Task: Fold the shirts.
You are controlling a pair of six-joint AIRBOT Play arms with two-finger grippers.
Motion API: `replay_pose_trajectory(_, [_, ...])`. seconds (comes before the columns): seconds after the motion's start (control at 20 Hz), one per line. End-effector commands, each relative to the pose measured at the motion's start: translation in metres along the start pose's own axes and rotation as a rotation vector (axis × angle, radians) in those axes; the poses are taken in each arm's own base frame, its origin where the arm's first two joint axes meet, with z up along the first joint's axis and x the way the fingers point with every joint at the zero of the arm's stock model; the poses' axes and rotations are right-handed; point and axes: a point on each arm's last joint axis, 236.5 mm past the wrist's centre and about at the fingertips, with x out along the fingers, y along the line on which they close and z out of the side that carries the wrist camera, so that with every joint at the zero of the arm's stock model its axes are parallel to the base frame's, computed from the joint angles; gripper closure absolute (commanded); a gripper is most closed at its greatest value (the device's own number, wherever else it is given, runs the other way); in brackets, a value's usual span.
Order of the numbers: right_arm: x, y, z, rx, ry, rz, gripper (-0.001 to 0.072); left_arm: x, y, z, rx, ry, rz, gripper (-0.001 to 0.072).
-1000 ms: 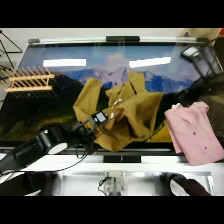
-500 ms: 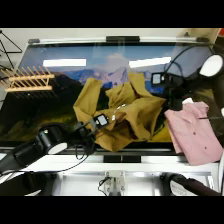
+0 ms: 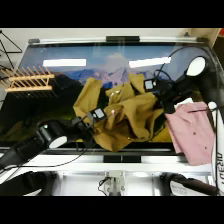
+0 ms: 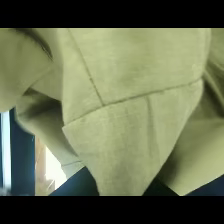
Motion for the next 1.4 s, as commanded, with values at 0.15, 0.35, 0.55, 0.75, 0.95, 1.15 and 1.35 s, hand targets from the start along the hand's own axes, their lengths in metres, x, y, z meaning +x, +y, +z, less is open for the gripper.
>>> replay_pose_trajectory(0.15, [-0.004, 0.021, 0.016, 0.059, -0.059, 0.084, 0.0651, -0.006, 0.059, 0.015, -0.055, -0.089, 0.131, 0.0152])
replay_pose_trajectory(0.35, [-0.025, 0.027, 0.023, 0.055, -0.062, 0.020, 0.0652, -0.037, 0.127, 0.001, -0.112, -0.063, 0.290, 0.0151])
replay_pose_trajectory(0.55, [-0.049, 0.034, 0.032, 0.074, -0.066, -0.053, 0.0653, -0.064, 0.175, -0.022, -0.255, -0.056, 0.370, 0.0152])
replay_pose_trajectory(0.75, [-0.069, 0.042, 0.039, 0.137, -0.075, -0.109, 0.0653, -0.056, 0.159, -0.039, -0.562, -0.067, 0.220, 0.0155])
replay_pose_trajectory(0.95, [-0.082, 0.050, 0.043, 0.237, -0.088, -0.140, 0.0653, -0.015, 0.097, -0.010, -0.813, -0.174, -0.015, 0.0155])
replay_pose_trajectory(1.15, [-0.082, 0.052, 0.043, 0.287, -0.089, -0.131, 0.0652, 0.015, 0.038, 0.029, -0.875, -0.328, -0.135, 0.0154])
replay_pose_trajectory(1.35, [-0.082, 0.053, 0.045, 0.302, -0.099, -0.127, 0.0652, 0.033, 0.019, 0.036, -0.842, -0.347, -0.149, 0.0154])
